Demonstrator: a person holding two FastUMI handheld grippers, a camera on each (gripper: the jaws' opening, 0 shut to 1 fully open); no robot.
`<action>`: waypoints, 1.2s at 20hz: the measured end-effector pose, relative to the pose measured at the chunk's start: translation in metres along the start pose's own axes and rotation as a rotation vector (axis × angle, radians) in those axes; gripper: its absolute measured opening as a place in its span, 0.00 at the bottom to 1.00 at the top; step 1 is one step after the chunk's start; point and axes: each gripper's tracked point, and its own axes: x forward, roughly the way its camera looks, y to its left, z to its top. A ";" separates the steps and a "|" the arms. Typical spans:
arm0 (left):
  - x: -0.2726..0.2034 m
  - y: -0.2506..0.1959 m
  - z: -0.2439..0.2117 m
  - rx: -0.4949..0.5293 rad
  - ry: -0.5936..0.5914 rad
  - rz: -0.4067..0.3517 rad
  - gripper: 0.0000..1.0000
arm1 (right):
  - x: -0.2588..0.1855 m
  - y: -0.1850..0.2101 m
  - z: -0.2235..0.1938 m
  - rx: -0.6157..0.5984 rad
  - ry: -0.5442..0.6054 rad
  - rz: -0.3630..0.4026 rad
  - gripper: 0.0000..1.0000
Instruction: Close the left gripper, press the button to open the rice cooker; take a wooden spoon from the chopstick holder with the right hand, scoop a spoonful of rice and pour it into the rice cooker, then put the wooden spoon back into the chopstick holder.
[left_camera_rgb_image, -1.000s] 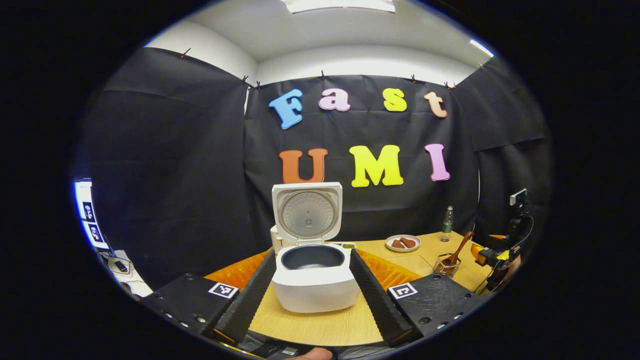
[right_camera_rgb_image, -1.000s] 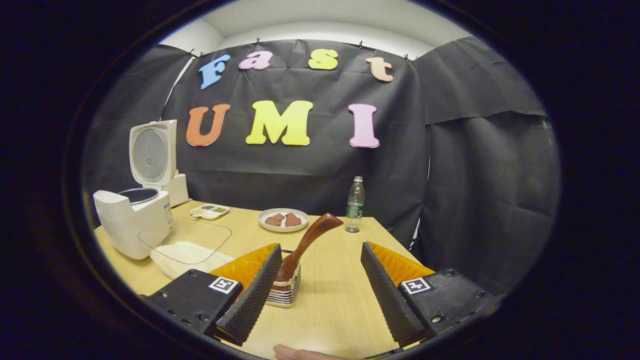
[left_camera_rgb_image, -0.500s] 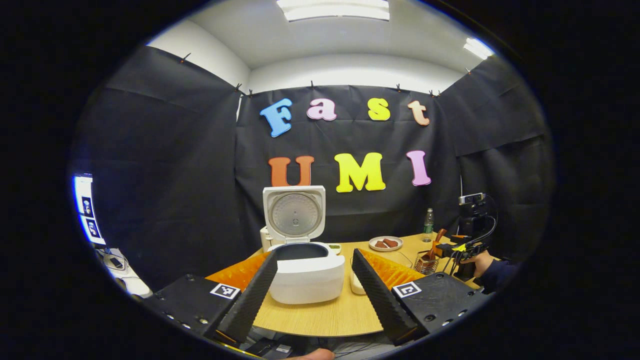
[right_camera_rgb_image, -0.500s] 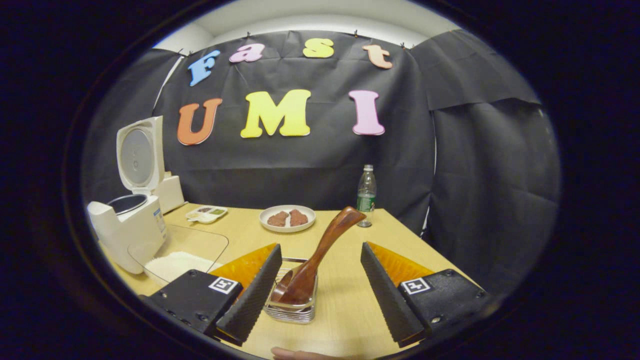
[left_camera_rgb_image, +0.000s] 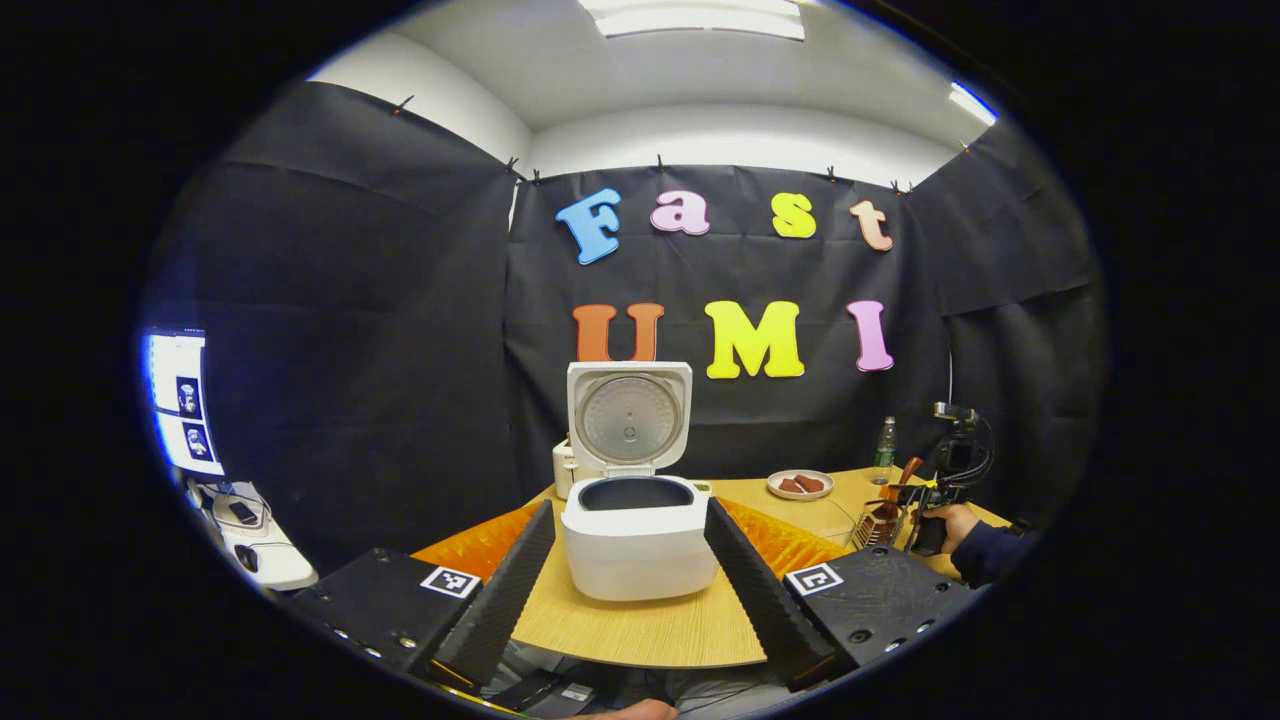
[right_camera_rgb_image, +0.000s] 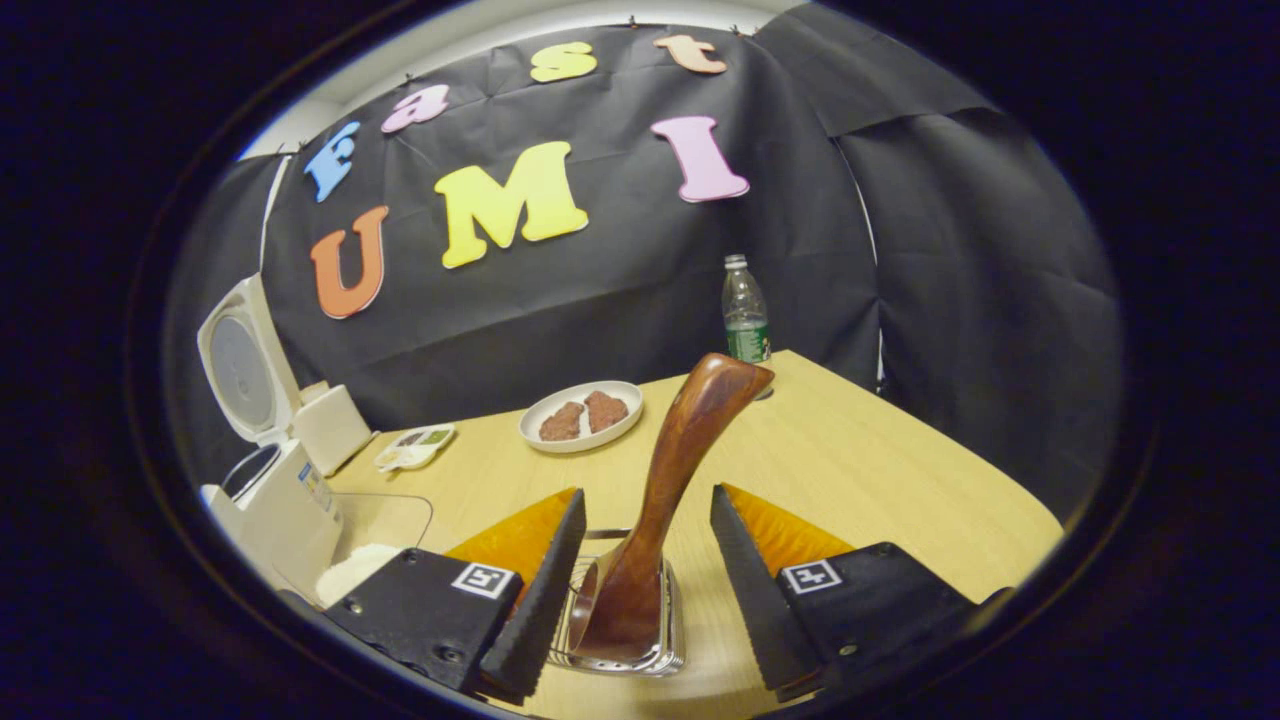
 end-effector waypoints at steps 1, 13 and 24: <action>0.000 0.002 -0.002 -0.003 0.002 0.004 0.95 | 0.000 0.001 0.002 0.017 -0.002 0.008 0.73; -0.009 0.024 -0.025 -0.043 0.036 0.004 0.95 | -0.039 0.034 0.036 -0.043 -0.122 0.053 0.13; 0.018 0.045 -0.027 -0.044 0.034 0.009 0.95 | -0.102 0.105 0.096 -0.071 -0.230 0.142 0.12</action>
